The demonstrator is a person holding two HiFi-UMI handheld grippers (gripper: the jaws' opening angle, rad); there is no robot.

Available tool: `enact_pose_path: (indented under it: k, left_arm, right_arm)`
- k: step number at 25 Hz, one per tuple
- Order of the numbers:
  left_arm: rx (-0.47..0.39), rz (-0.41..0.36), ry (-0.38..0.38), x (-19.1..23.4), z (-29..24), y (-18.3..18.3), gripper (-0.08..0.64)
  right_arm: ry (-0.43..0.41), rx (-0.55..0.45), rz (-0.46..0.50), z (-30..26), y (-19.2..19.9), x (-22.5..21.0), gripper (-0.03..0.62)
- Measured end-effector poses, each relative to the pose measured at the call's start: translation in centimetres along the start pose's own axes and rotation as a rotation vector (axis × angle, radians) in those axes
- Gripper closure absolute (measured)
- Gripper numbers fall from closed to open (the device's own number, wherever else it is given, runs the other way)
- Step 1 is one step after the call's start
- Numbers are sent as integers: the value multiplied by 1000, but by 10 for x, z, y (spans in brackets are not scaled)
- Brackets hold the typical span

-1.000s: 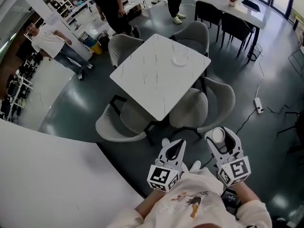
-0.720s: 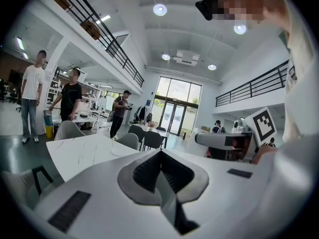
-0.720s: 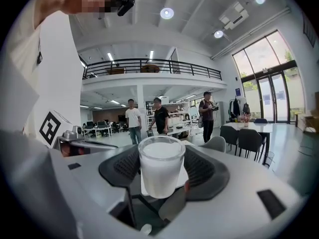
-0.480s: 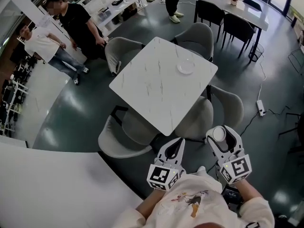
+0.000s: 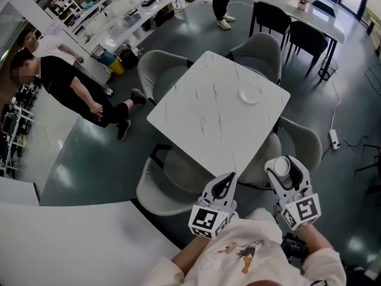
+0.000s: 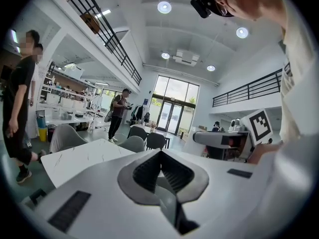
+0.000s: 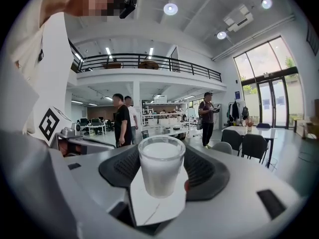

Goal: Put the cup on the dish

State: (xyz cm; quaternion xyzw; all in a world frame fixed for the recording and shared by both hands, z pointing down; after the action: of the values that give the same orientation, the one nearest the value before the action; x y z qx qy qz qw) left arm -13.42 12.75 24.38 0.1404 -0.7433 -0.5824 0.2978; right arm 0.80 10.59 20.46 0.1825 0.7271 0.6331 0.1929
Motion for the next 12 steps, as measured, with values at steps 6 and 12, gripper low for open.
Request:
enact_pose_path:
  k: [6, 12]
  left_arm:
    - [22, 6, 25, 43, -1, -3, 557]
    - [20, 16, 19, 52, -17, -7, 557]
  right_arm:
    - [23, 21, -23, -32, 3, 17, 321]
    - [3, 36, 1, -47, 2, 6, 321]
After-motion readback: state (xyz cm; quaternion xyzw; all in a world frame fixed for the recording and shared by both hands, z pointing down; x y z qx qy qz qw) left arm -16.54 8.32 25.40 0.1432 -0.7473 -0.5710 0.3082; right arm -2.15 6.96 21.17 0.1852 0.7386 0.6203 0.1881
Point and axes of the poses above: the fingertips, and each gripper's own axes: z backward along the fingers, x to its left, y out of its underside, the point moved 1 cm from there along z, backward along the fingers, and after that the axes turned 4 degrees about -x, right-handed, at the moved point
